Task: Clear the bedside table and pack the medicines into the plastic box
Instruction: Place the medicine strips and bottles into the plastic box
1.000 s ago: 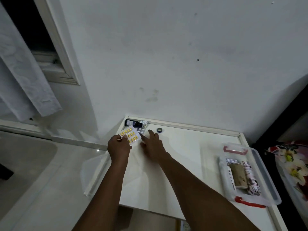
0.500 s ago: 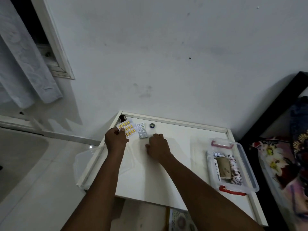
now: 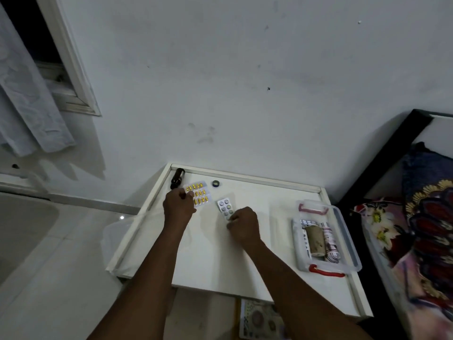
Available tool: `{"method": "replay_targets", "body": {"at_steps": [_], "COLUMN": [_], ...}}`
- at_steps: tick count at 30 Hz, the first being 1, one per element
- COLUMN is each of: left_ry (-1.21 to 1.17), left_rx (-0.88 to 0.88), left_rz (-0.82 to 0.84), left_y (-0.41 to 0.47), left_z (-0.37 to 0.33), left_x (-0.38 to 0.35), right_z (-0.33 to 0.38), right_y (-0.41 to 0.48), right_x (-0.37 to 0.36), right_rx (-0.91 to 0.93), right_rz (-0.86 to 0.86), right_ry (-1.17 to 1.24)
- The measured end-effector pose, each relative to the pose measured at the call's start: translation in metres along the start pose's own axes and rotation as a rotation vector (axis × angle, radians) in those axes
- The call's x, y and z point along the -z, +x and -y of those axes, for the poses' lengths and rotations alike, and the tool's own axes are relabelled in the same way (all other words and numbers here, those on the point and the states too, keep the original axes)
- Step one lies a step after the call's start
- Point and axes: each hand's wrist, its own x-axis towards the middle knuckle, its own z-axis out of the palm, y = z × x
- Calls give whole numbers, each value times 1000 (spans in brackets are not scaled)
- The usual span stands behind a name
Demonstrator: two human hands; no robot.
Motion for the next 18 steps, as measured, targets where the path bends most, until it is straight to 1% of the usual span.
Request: {"method": "replay_targets", "body": {"at_steps": [5,7,8,9,10,12,13,14,15,16,17,18], "left_ry": [-12,-3,-4,-6,-10,-8,-8,-9,-8,-12,-17,-19], "left_rx": [-65,-59,-54,-53,-52,-50,-50,-56,-63,-70,-75,-78], "left_rz": [204,232,233,227,217,196,192,195,214,224,231,236], "left_y": [-36,-45,-47,-49,-50,-49,-48,-46,-44,-42,-41,-39], "left_z": [-18,-21,-22,-24,-25,-27,-27,-27,-25,-24,-23,-23], "left_x": [-39,-46,-48,-49,-50,-52,-52,-52,-60,-60,-58,-60], "right_z": [-29,-33,-33,-32,-32,-33,-32,-31,-36,-32,-29,-26], "right_y": [-36,-50,-55,-59,-61,-63,-64,-66,-67,-69,-71,-72], "right_x": [44,49,51,55,60,75,86,97,110,119,126,130], "right_rx": [-264,-317,-368,-450,-548,-752,-796,-794,-763,-718,-680,-633], "right_rz": [103,73,44,20,9,17,16,11,10,21,28,21], "right_ry": [144,238,324,461,658,1250,1504,1683,1793,1849,1874,1845]}}
